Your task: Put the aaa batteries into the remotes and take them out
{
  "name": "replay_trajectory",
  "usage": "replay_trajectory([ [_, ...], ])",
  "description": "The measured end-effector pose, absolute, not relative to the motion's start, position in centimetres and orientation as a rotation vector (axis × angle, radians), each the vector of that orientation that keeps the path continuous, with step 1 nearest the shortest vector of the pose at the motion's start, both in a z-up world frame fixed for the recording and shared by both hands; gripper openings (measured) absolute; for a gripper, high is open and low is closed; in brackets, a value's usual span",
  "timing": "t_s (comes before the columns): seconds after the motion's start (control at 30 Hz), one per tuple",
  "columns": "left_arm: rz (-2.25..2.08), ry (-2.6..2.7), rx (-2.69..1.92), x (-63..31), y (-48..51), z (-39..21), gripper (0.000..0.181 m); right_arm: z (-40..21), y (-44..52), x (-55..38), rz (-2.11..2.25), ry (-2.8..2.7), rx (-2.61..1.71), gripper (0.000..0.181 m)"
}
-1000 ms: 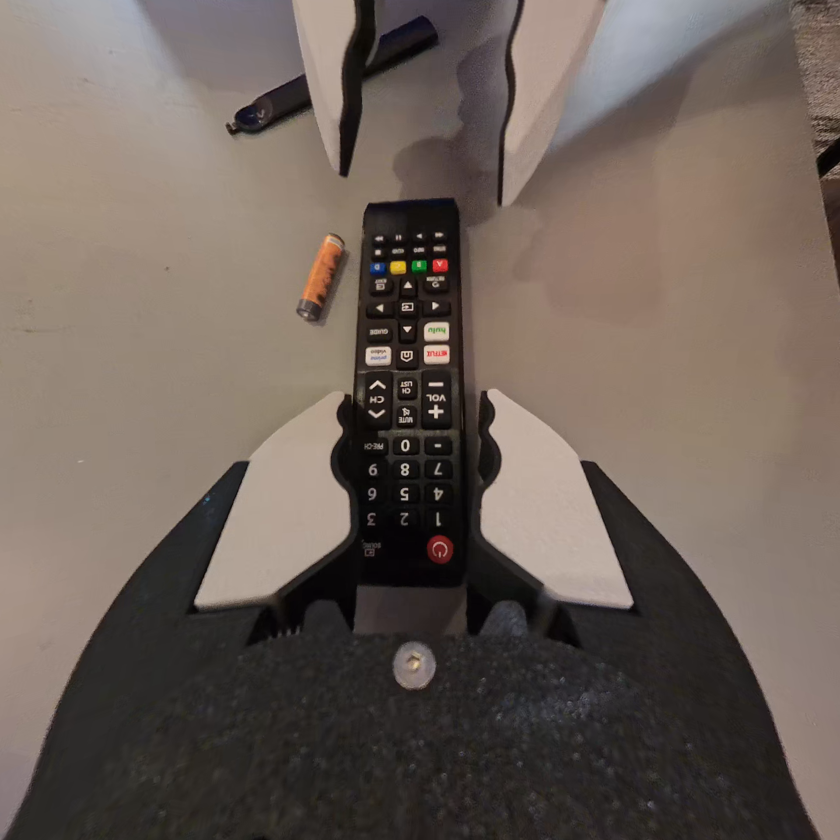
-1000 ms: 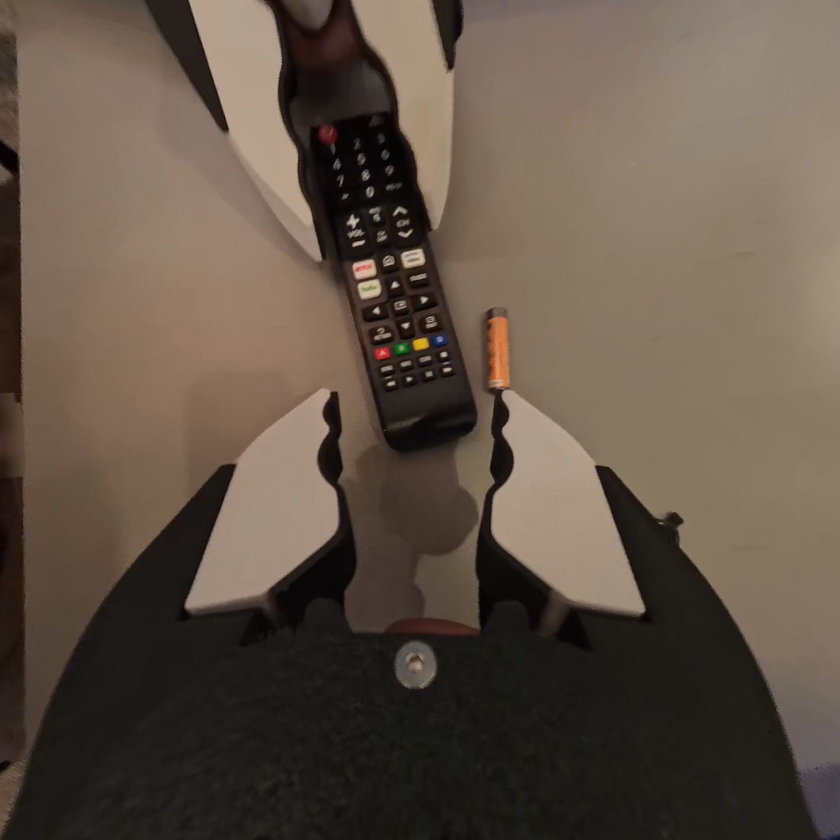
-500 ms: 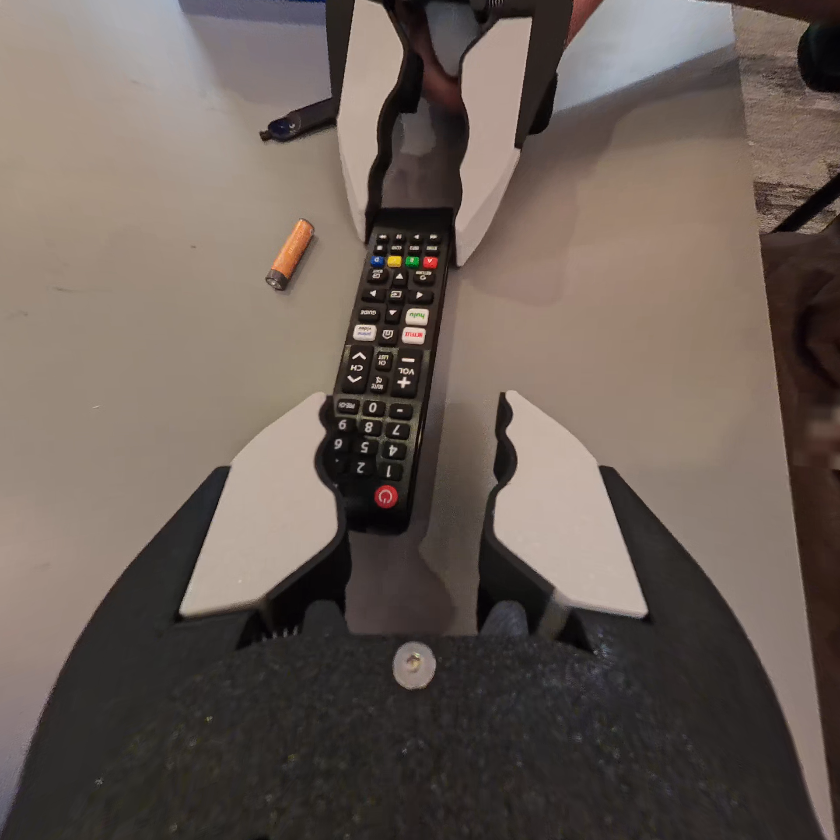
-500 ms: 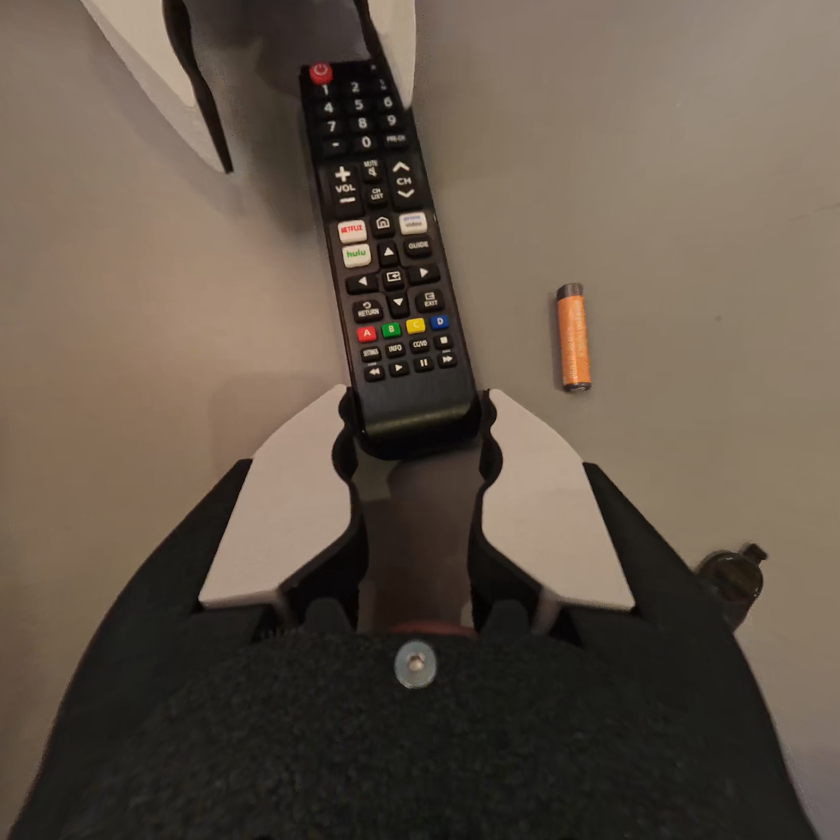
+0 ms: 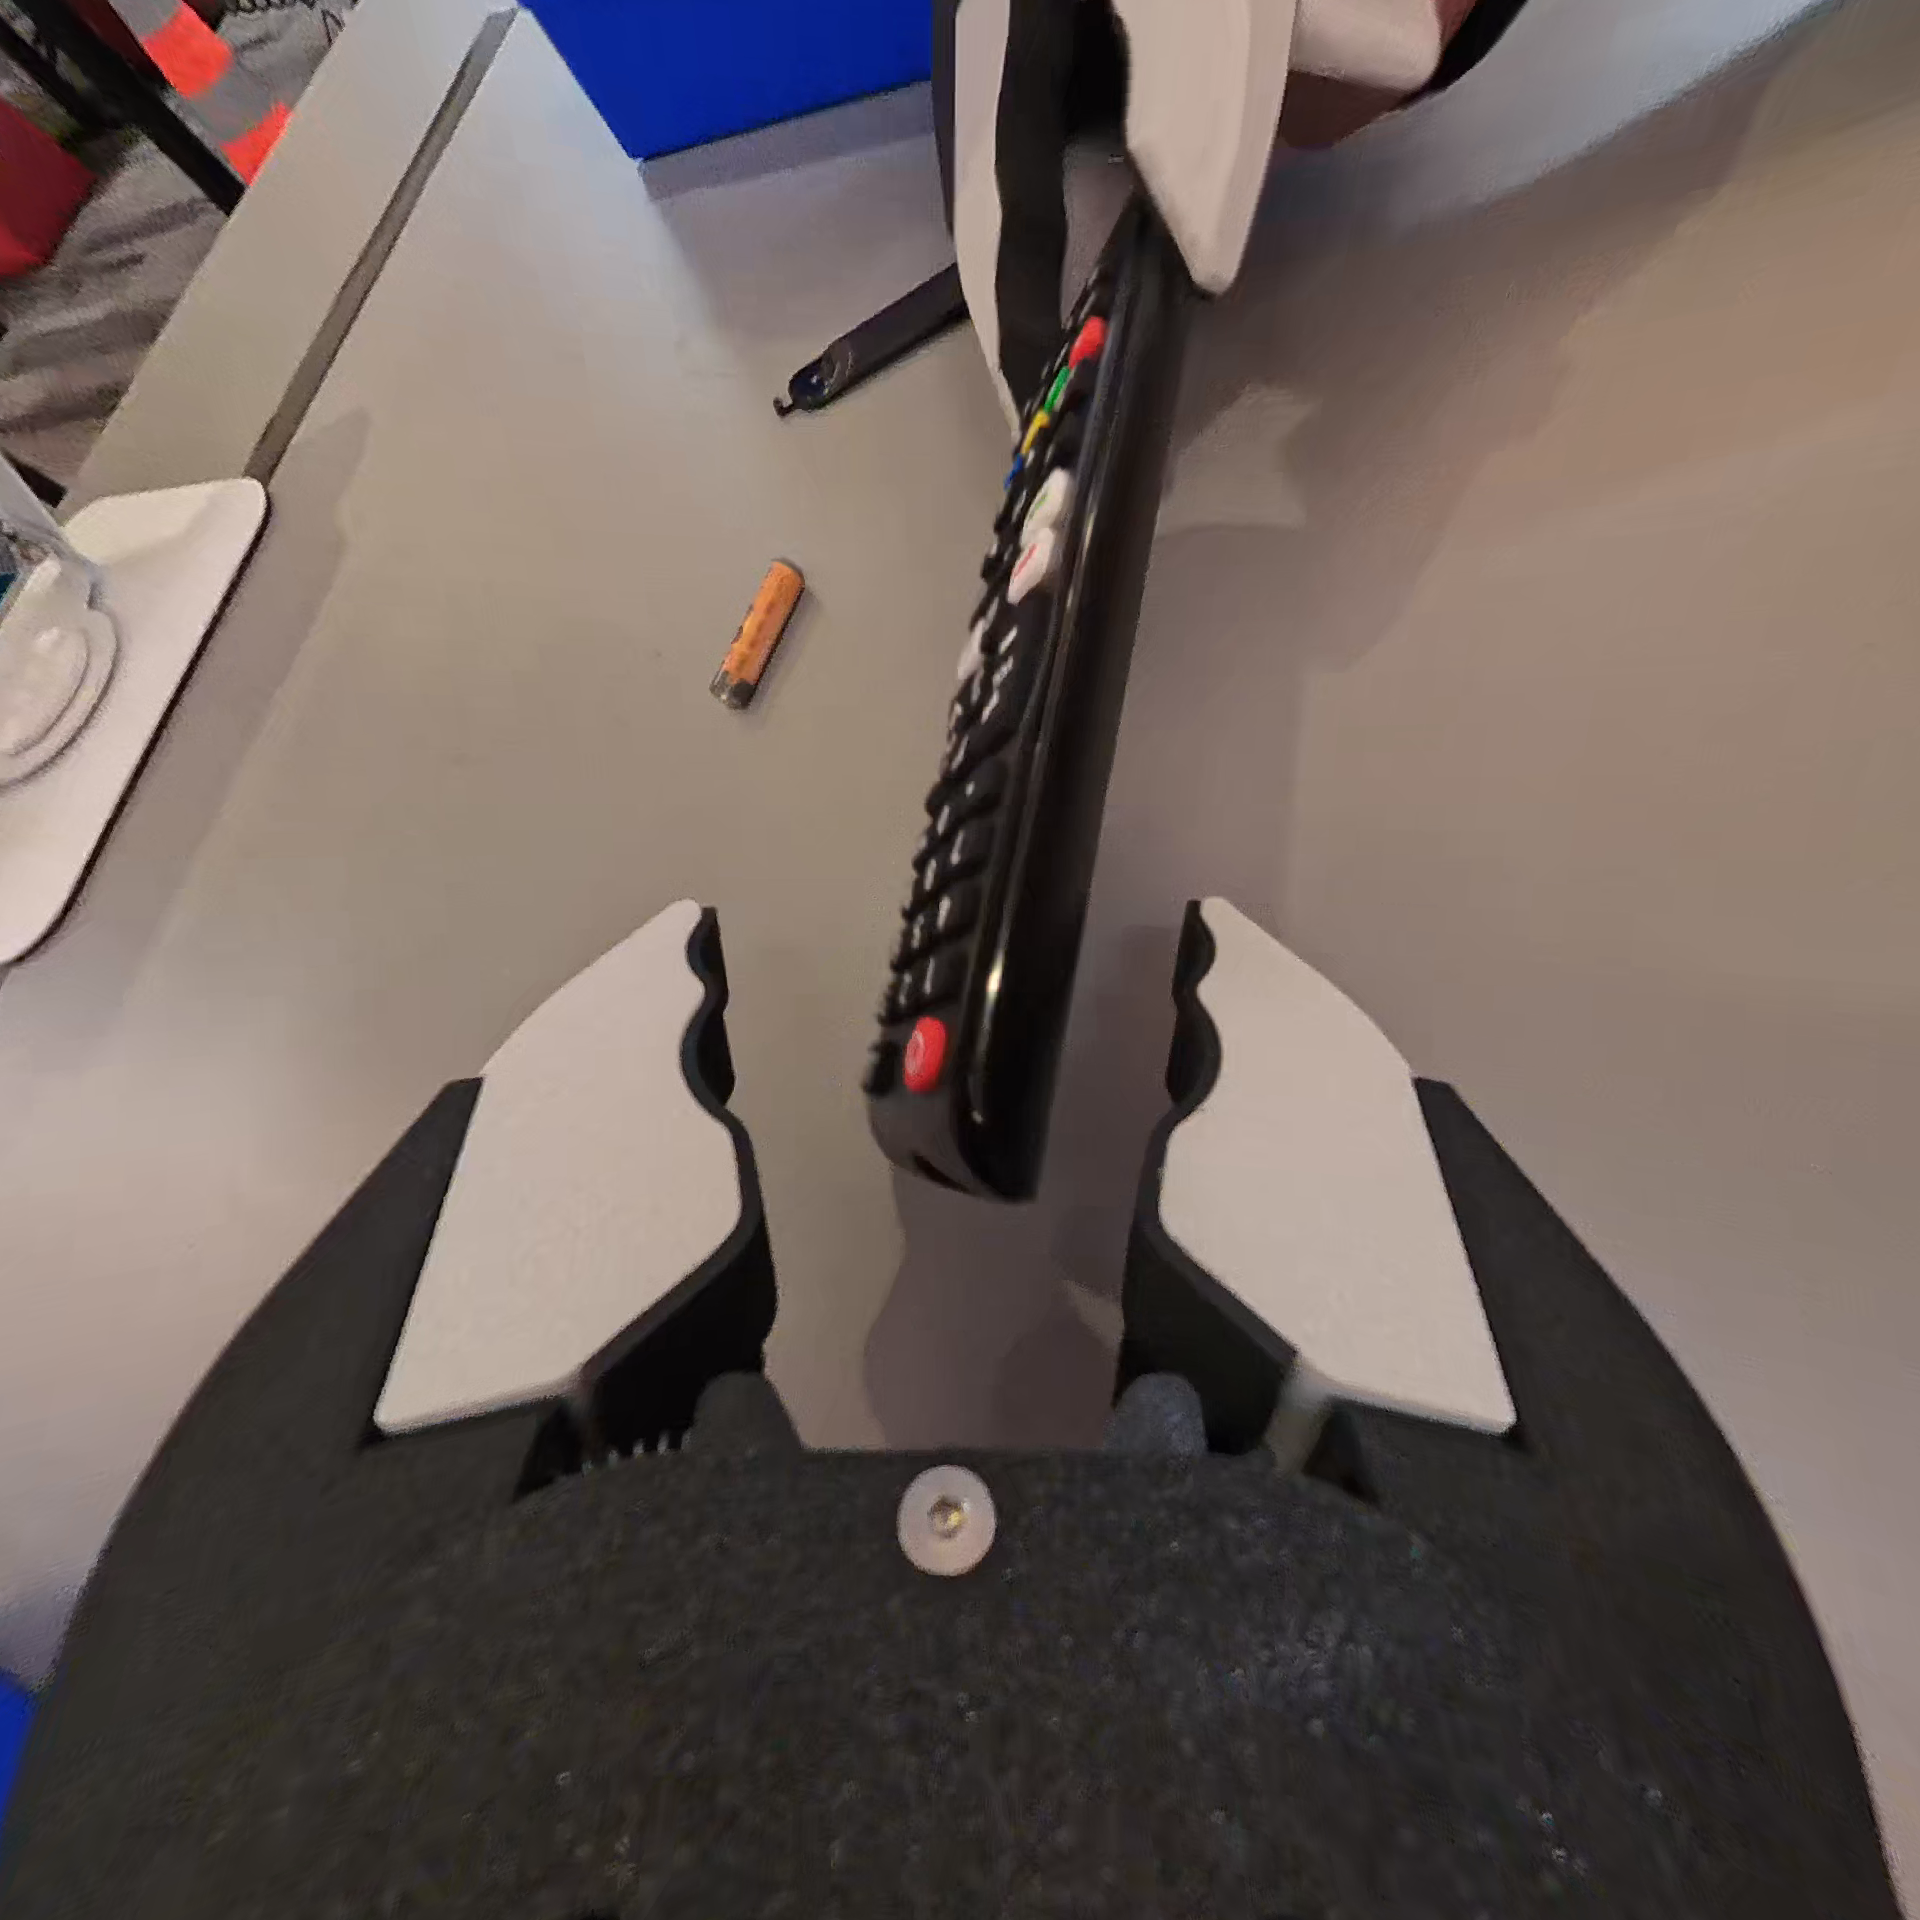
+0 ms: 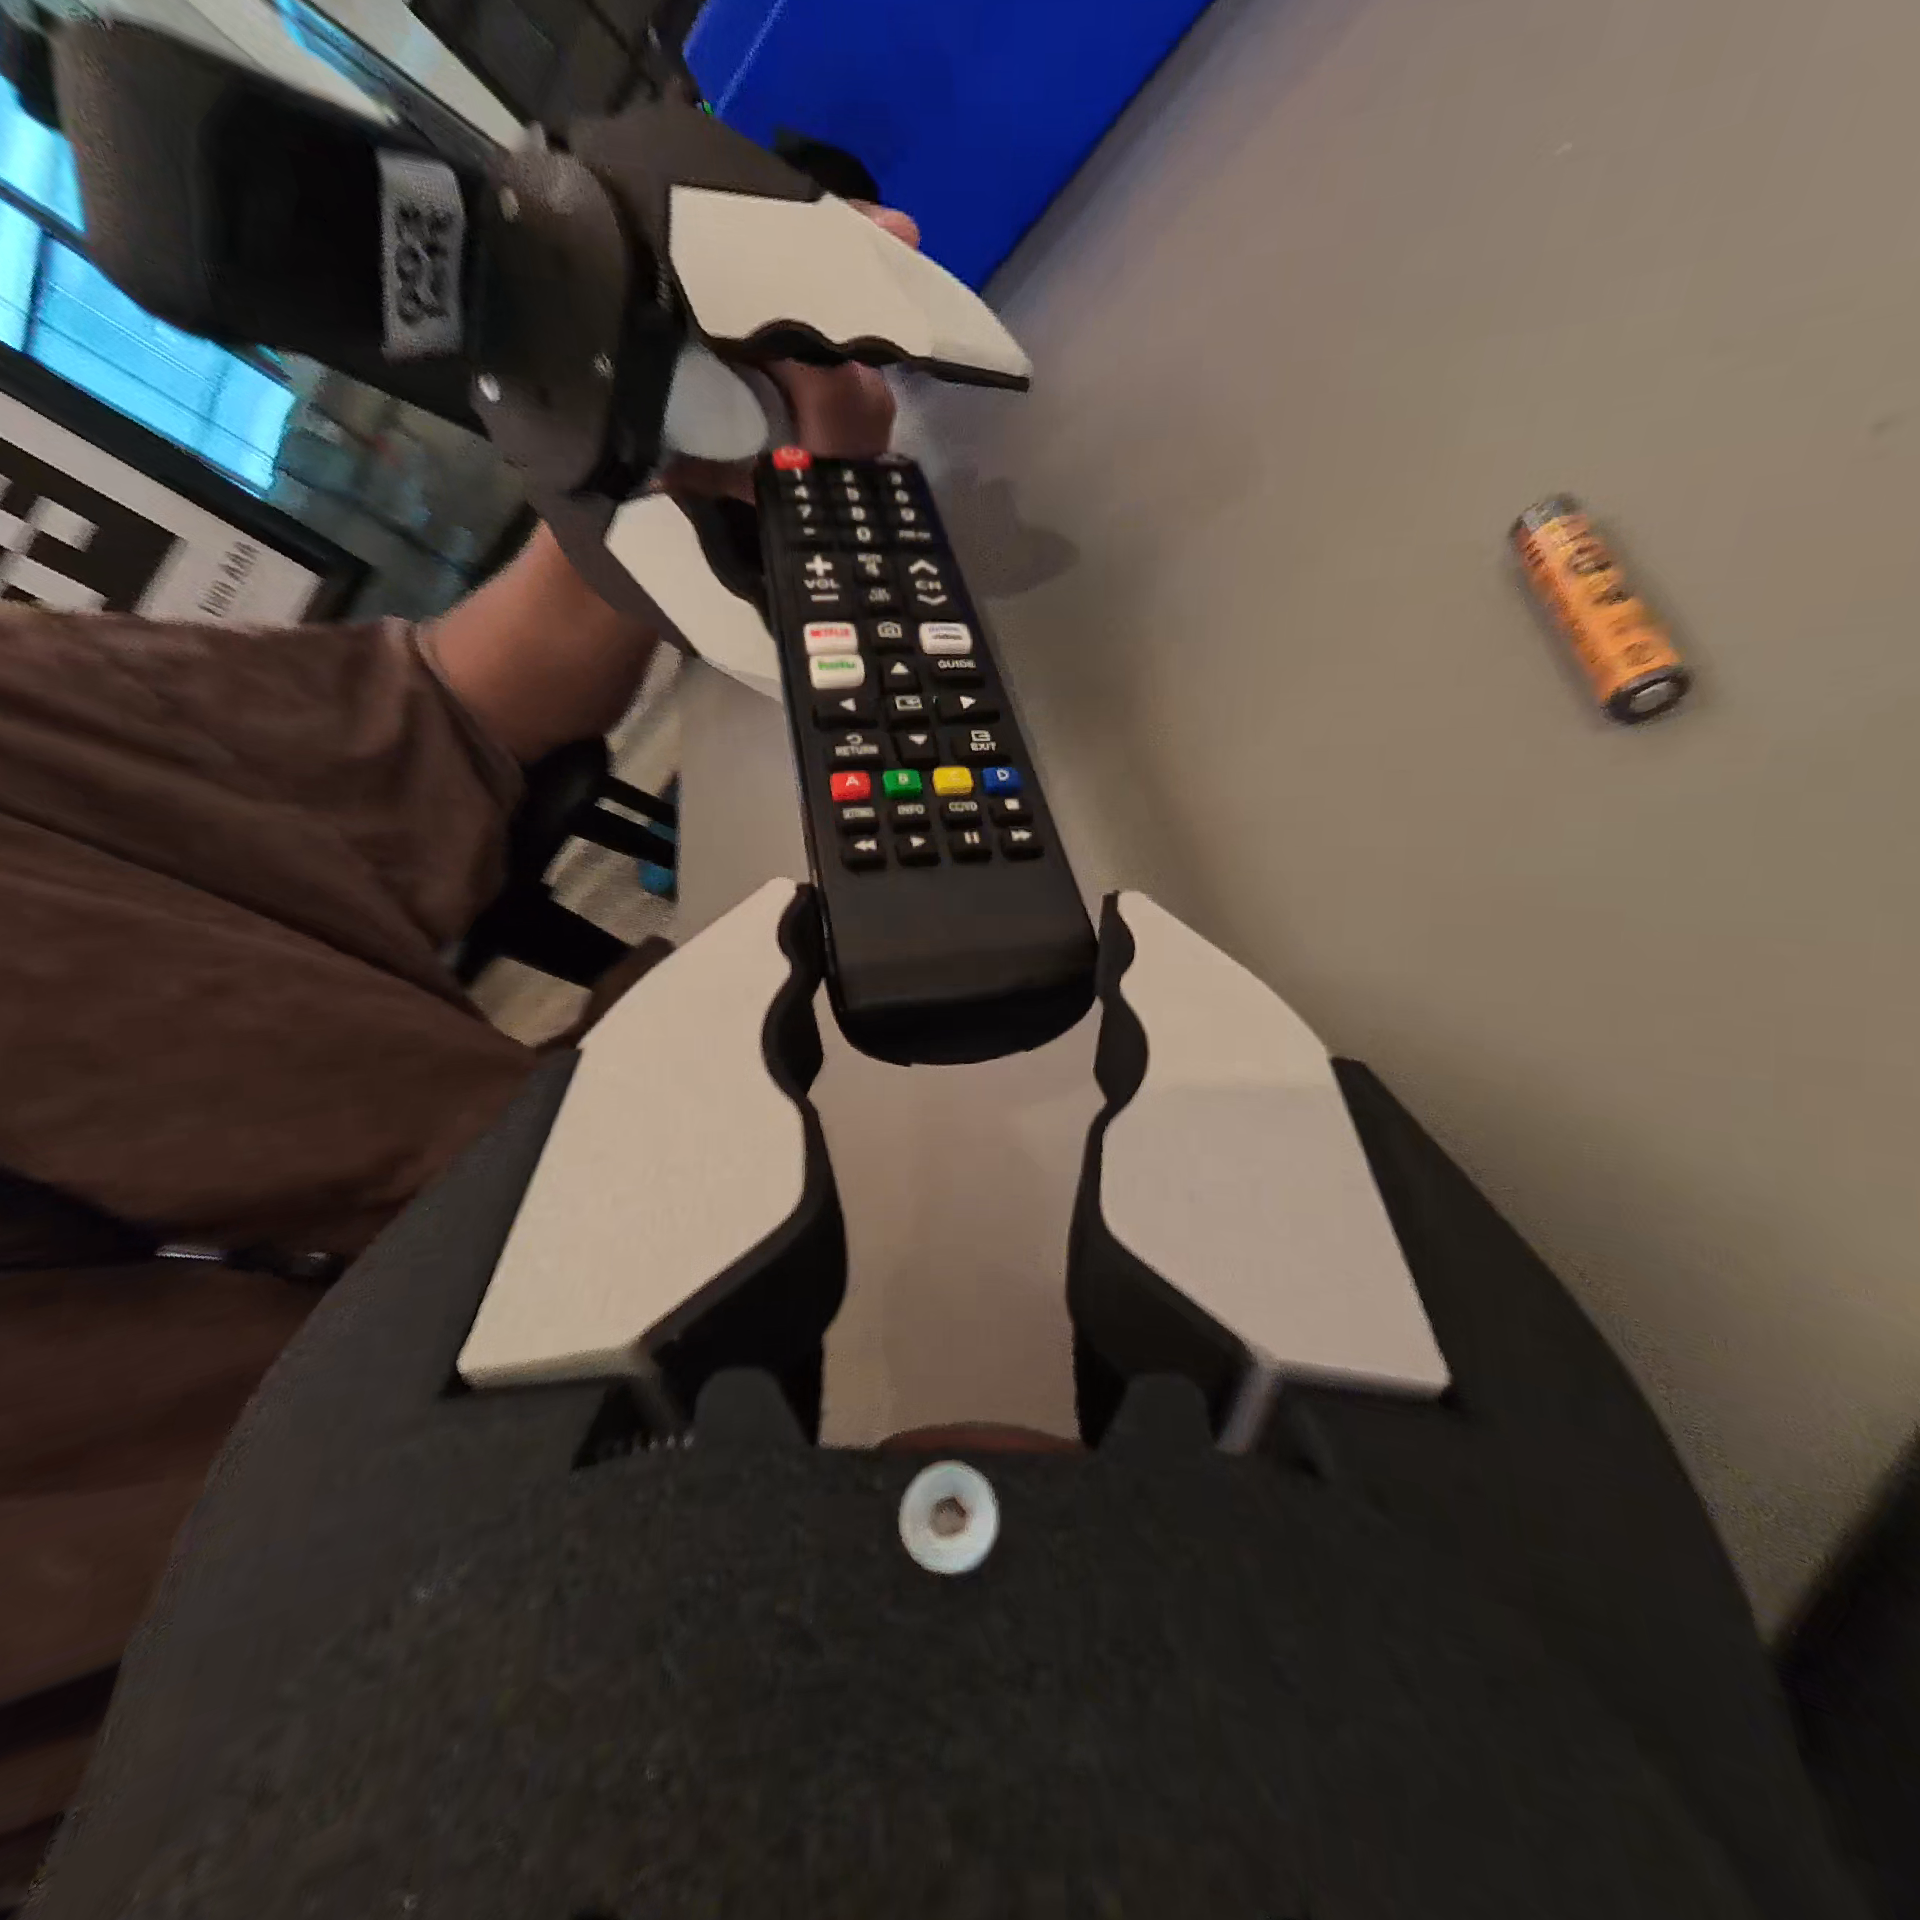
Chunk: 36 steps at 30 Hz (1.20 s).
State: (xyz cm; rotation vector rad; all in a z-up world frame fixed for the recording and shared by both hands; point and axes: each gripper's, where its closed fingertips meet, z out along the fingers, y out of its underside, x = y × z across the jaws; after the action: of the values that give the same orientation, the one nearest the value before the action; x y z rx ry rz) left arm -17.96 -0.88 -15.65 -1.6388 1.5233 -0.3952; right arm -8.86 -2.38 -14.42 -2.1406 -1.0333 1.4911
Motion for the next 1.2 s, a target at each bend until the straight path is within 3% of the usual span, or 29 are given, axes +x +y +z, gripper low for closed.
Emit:
replay_trajectory([
  [0.1,-0.417,1.550,-1.582,-17.5,-1.2,-15.5,0.077,-14.5,-2.4,-8.9,1.635,-0.899,-2.230,0.051],
  [0.2,-0.391,1.598,-1.488,-17.1,-1.7,-15.4,0.037,-14.4,-2.6,-9.2,1.762,-0.840,-2.223,0.051],
  [0.3,-0.402,1.634,-1.481,-16.9,-2.1,-15.8,0.027,-14.2,-2.6,-9.3,1.758,-0.851,-2.216,0.051],
  [0.47,-0.501,1.551,-1.522,-16.6,-1.7,-14.9,0.027,-12.2,-1.0,-9.4,1.689,-0.842,-2.057,0.048],
  [0.57,-0.604,1.487,-1.585,-16.7,-1.4,-14.5,0.026,-10.8,-0.7,-9.1,1.593,-0.904,-1.946,0.065],
  [0.7,-0.828,1.427,-1.706,-16.5,-1.8,-14.7,0.026,-11.3,-0.1,-8.6,1.028,-1.190,-1.778,0.081],
  [0.83,-1.158,1.386,-1.779,-15.8,-3.4,-13.8,0.027,-11.8,-0.4,-9.3,0.617,-1.375,-1.585,0.081],
  [1.2,-1.953,1.243,-2.060,-15.2,-6.9,-13.0,0.027,-11.7,-2.4,-9.5,0.336,-1.562,-1.335,0.076],
])
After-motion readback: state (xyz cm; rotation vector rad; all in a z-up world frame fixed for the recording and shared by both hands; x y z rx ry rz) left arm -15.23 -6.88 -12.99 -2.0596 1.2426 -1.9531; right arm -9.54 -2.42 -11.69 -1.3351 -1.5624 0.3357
